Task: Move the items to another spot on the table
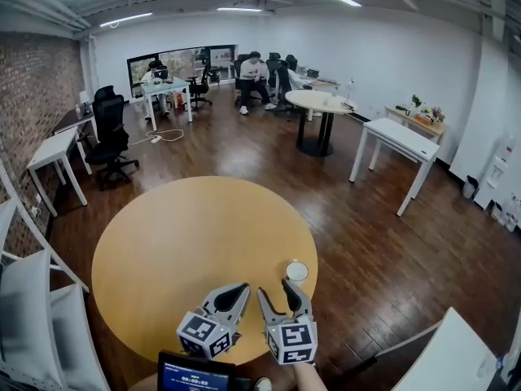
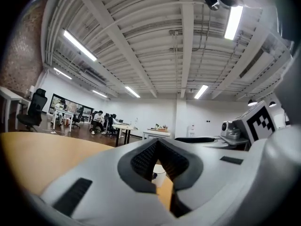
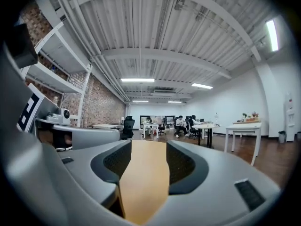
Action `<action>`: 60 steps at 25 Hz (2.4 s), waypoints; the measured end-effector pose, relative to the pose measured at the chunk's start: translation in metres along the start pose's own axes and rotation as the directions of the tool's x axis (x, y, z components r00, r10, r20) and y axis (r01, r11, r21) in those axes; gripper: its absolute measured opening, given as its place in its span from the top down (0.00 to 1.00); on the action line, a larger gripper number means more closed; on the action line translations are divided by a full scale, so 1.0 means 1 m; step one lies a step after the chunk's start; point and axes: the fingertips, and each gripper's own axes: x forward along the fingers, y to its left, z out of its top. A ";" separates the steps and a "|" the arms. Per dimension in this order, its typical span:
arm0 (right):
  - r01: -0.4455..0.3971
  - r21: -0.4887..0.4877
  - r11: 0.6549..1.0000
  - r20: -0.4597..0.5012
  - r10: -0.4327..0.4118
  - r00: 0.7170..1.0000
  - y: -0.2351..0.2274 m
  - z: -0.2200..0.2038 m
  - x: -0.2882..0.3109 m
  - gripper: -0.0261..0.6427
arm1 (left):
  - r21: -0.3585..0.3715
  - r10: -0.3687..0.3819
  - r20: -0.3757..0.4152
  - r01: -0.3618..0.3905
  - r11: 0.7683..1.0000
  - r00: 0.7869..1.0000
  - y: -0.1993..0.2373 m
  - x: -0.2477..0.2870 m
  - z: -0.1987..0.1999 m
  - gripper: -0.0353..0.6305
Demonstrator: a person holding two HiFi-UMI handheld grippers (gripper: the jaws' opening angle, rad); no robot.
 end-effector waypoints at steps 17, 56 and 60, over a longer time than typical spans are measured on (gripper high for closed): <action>0.043 0.016 0.999 -0.206 -0.039 0.978 -0.123 -0.115 0.055 0.31 | -0.062 0.099 -0.126 -0.107 0.992 0.987 -0.006 0.089 -0.065 0.94; -0.031 0.018 0.999 -0.152 0.033 0.988 -0.126 -0.082 0.108 0.36 | -0.059 0.162 -0.139 -0.171 0.984 0.977 0.031 0.090 -0.061 0.94; -0.050 0.006 0.999 -0.118 0.050 0.992 -0.114 -0.037 0.102 0.36 | -0.070 0.163 -0.096 -0.170 0.983 0.982 0.033 0.085 -0.034 0.94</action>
